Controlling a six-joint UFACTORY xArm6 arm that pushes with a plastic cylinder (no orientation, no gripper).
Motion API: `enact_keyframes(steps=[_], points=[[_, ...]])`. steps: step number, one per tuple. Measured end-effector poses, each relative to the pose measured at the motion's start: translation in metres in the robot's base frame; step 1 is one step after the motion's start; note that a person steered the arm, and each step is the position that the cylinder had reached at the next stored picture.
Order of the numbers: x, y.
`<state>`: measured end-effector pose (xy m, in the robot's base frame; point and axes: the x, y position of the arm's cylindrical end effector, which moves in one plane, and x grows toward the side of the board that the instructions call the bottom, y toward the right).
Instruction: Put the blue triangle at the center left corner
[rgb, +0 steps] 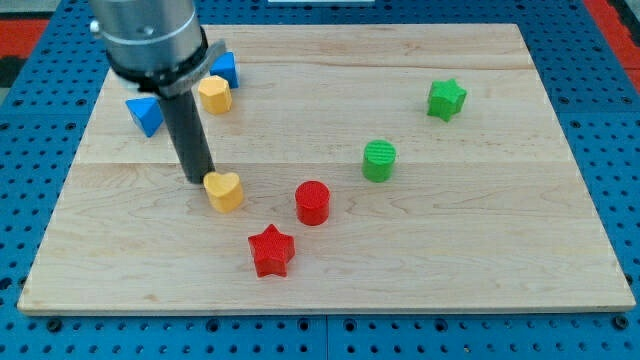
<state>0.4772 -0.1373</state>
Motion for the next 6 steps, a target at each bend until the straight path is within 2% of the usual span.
enact_keyframes(steps=[1,2,3,4,5,6], points=[[-0.017,-0.006],[-0.051,0.022],[-0.085,0.014],[-0.11,-0.027],[-0.112,-0.026],[-0.133,-0.088]])
